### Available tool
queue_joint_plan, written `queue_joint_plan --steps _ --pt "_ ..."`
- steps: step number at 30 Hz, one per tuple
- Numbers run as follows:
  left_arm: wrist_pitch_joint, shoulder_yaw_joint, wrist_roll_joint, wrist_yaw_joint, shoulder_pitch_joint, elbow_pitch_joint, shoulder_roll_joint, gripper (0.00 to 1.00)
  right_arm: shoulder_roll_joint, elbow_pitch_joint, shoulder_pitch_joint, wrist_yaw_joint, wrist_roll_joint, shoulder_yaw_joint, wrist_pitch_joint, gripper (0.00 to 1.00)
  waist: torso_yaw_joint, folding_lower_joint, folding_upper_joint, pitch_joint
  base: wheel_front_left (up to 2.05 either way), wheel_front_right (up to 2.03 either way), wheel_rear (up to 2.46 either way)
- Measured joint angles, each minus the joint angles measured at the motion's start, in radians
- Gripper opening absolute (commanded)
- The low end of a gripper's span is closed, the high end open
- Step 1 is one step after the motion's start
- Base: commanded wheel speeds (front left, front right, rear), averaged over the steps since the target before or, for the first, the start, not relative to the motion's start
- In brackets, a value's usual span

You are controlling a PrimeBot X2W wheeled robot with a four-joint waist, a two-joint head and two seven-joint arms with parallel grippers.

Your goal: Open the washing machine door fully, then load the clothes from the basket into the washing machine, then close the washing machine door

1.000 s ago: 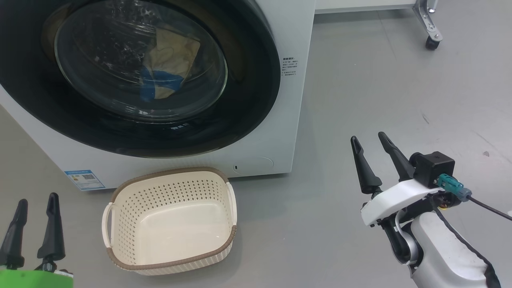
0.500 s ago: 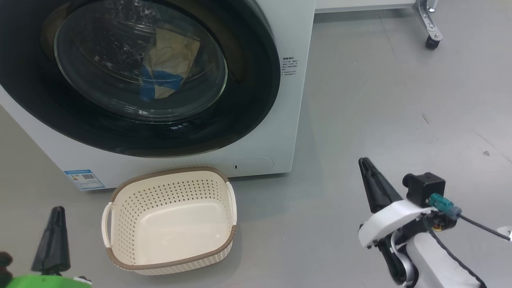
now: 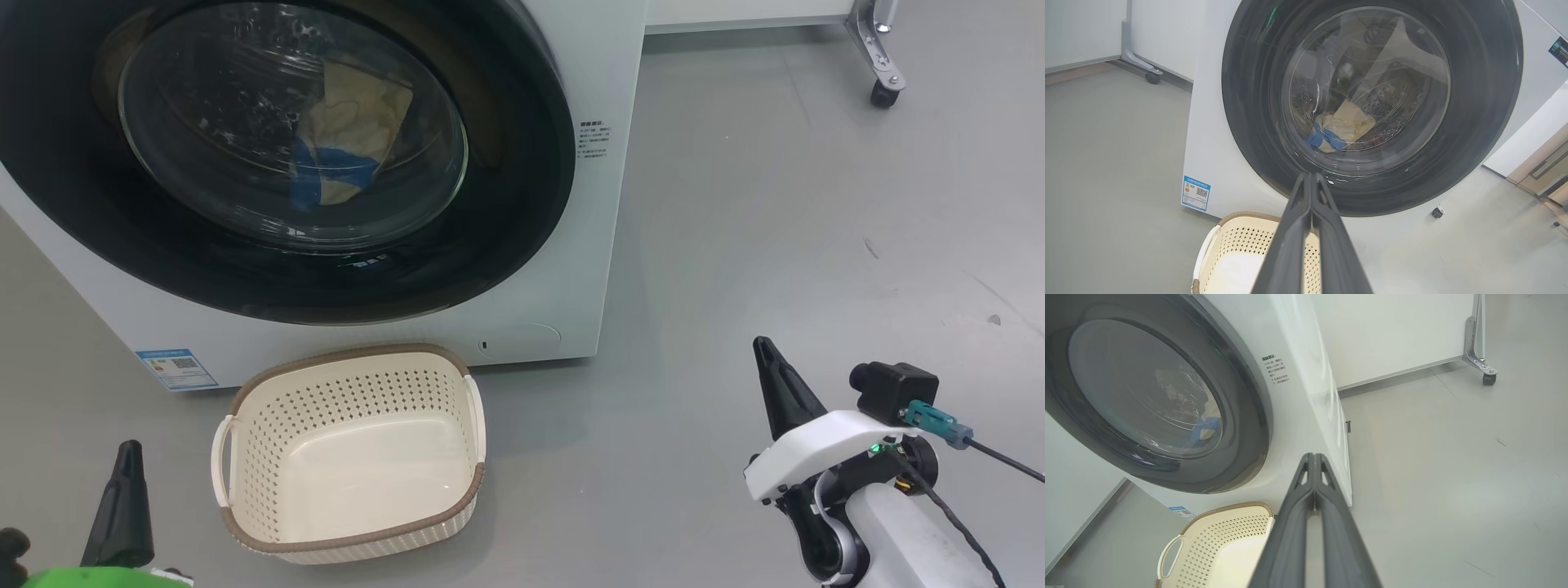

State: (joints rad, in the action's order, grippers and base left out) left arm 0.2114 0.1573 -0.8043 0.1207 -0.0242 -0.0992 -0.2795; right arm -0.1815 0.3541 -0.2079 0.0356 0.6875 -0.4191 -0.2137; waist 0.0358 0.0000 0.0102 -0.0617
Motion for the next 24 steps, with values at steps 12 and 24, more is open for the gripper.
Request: queue_joint_plan --steps 12,24 --pt "-0.037 -0.026 -0.101 -0.005 0.0 -0.005 0.028 0.0 0.019 -0.014 0.006 0.004 0.112 0.067 0.038 0.0 -0.004 0.0 0.0 0.008 0.0 0.0 0.0" --pt "-0.079 -0.056 -0.214 -0.011 0.003 -0.017 0.057 0.0 0.033 -0.03 0.022 0.009 0.237 0.139 0.082 0.0 -0.009 0.0 0.0 0.016 0.0 0.0 0.0"
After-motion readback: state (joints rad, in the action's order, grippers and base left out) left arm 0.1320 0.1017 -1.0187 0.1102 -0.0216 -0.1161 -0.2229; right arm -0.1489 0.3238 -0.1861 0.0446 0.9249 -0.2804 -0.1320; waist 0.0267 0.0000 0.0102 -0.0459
